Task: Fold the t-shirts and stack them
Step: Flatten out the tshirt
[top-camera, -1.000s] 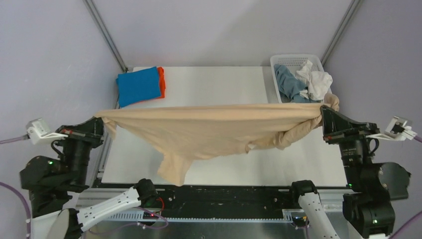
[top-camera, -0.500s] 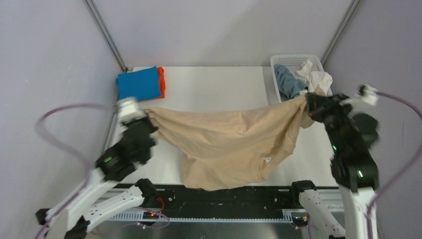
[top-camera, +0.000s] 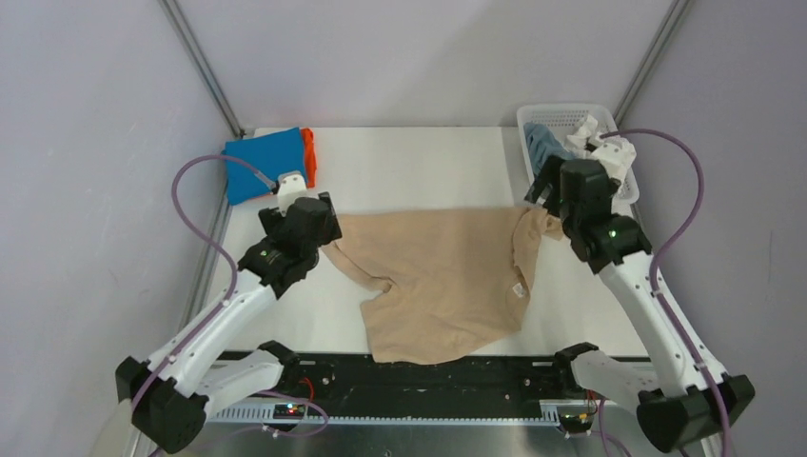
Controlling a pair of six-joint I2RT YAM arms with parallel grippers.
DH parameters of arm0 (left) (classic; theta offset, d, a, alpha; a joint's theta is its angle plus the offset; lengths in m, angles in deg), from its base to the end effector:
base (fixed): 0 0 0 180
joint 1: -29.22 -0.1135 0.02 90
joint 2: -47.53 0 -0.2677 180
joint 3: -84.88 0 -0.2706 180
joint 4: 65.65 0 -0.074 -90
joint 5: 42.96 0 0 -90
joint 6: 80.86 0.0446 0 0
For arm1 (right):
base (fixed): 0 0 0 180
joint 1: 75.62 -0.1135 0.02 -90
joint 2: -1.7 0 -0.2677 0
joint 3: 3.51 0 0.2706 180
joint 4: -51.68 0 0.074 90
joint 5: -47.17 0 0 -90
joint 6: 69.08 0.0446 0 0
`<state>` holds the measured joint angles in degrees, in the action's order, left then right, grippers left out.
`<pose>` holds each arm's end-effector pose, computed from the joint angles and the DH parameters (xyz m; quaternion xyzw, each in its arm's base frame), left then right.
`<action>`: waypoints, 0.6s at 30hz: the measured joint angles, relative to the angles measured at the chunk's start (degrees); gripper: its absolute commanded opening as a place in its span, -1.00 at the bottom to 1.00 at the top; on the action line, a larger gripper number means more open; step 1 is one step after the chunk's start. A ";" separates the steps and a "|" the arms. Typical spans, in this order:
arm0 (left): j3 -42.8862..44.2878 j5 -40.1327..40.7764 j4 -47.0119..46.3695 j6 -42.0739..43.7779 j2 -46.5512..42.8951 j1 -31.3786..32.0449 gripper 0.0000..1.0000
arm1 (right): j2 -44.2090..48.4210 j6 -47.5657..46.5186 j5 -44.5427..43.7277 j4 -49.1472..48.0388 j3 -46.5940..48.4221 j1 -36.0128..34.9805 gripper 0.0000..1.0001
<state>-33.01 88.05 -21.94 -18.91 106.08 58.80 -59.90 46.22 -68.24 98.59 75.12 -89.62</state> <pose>0.2168 -0.0894 0.2893 -0.1363 0.8513 0.0881 0.4990 0.2477 0.0420 0.3713 0.1928 0.8294 -0.0149 0.5242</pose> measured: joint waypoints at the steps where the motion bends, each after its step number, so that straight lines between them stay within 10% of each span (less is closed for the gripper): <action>1: 0.00 -1.25 -0.31 -0.46 -1.40 0.00 0.99 | 1.29 0.46 -1.42 0.98 0.09 -2.91 0.99; 11: 0.24 -19.96 -8.26 -2.12 12.13 -0.04 0.99 | 11.89 14.25 0.15 3.82 -24.70 -27.87 0.99; 18: 2.91 -28.94 -11.17 -3.67 29.07 -0.04 0.99 | 1.14 20.00 2.73 0.00 -31.54 -29.24 0.99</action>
<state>-30.11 59.11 -33.11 -22.58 135.15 58.76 -58.77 66.22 -65.51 98.59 43.58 -118.86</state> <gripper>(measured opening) 0.995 0.993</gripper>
